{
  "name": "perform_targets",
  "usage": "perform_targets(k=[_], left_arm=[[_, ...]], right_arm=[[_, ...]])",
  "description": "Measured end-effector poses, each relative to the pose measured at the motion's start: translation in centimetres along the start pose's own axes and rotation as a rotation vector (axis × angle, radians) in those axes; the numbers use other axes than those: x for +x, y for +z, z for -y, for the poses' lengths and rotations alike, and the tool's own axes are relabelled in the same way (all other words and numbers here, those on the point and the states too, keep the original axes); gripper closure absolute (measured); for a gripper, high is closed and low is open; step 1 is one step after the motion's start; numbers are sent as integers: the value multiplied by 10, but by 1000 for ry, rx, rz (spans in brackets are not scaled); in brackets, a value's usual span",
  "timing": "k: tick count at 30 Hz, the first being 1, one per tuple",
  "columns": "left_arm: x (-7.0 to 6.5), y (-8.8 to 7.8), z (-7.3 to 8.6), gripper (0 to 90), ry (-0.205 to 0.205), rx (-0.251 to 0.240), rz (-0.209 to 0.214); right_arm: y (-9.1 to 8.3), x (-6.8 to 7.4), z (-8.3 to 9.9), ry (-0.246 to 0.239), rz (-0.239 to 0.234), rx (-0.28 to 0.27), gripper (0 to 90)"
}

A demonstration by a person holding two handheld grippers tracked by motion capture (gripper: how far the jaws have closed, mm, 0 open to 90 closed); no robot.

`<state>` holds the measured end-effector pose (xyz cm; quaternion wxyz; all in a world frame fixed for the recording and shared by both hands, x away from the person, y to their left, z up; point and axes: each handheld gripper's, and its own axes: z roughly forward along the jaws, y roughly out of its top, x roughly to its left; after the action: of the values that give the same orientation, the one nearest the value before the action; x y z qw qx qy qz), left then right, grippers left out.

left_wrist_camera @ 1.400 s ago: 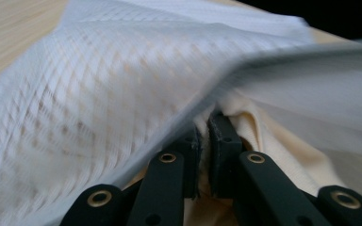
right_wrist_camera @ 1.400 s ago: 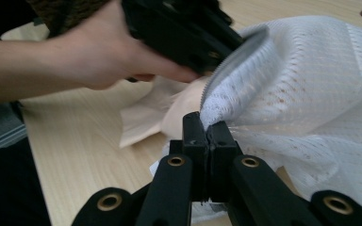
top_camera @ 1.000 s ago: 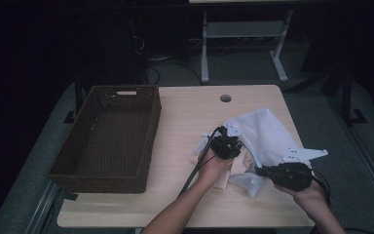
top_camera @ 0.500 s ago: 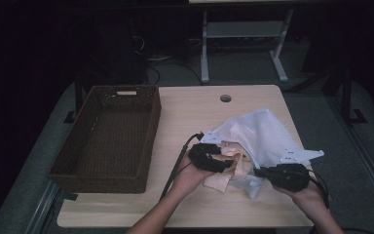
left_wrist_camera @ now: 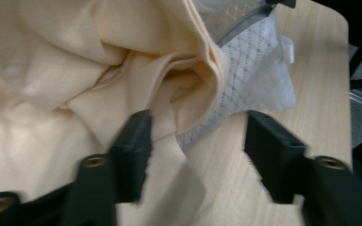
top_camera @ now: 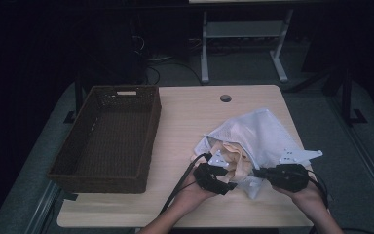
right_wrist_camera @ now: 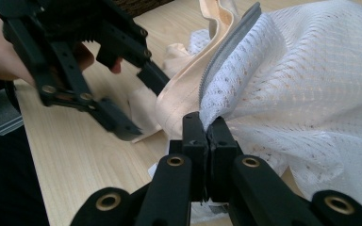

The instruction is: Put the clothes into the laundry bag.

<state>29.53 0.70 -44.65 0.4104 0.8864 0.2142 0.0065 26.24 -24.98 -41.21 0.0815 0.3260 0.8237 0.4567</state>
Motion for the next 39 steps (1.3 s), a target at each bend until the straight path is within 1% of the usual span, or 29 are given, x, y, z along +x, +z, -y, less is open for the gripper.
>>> perform_targets(k=[2,5,6,8,10,13,17,18,19,20,21,23,24,25,26,27,28,29,31,33,34,35,36,37,39], left_arm=[[1,5,-2,686,15,-6,-4],[2,9,-3,862,22,-8,0],[2,11,-5,879,32,-17,2],[3,12,-10,889,19,-36,9],[3,9,-17,890,31,-61,-5],[6,6,-32,891,35,-102,-28],[8,15,-48,891,45,-133,-51],[9,18,-51,891,45,-138,-60],[9,18,-51,891,45,-138,-60],[12,26,-57,891,37,-147,-75],[12,26,-57,891,37,-147,-75],[16,35,-61,891,28,-155,-95],[19,43,-65,891,21,-156,-124],[22,47,-66,891,14,-159,-137],[22,47,-66,891,14,-159,-137],[27,54,-67,891,-9,-163,-153],[29,56,-67,890,-20,-171,-159],[31,58,-67,890,-32,-179,-159],[32,59,-66,883,-48,-182,-147],[31,59,-66,855,-44,-178,-142],[28,56,-65,815,-35,-166,-130],[27,53,-64,783,-34,-166,-114],[27,53,-64,736,-34,-166,-114],[26,50,-63,736,-36,-168,-100],[23,41,-60,648,-37,-163,-68]], right_arm=[[0,0,0,-3,-1,1,881],[0,0,0,-4,0,2,881],[0,0,0,-5,0,2,881],[0,0,0,-4,2,2,881],[0,0,0,-1,1,1,881],[-1,0,-1,5,-5,-5,880],[-3,2,-2,-1,-5,-6,881],[-4,2,-3,-2,-4,-8,881],[-4,2,-3,-2,-4,-8,881],[-5,2,-3,-3,-4,-9,881],[-5,2,-3,-3,-4,-9,881],[-7,3,-4,-3,-11,-10,882],[-7,4,-4,-4,-18,-11,885],[-8,4,-5,-7,-25,-9,885],[-8,5,-5,-9,-32,-8,885],[-9,6,-5,-13,-39,-11,885],[-9,6,-6,-15,-41,-10,885],[-9,7,-6,-20,-43,-4,885],[-8,6,-5,-24,-35,2,884],[-7,6,-4,-22,-31,2,884],[-7,4,-3,-13,-22,-2,882],[-7,3,-3,-15,-19,-1,882],[-7,3,-3,-15,-19,-1,882],[-7,2,-3,-12,-14,-1,882],[-7,2,-2,-7,-11,-2,881]])
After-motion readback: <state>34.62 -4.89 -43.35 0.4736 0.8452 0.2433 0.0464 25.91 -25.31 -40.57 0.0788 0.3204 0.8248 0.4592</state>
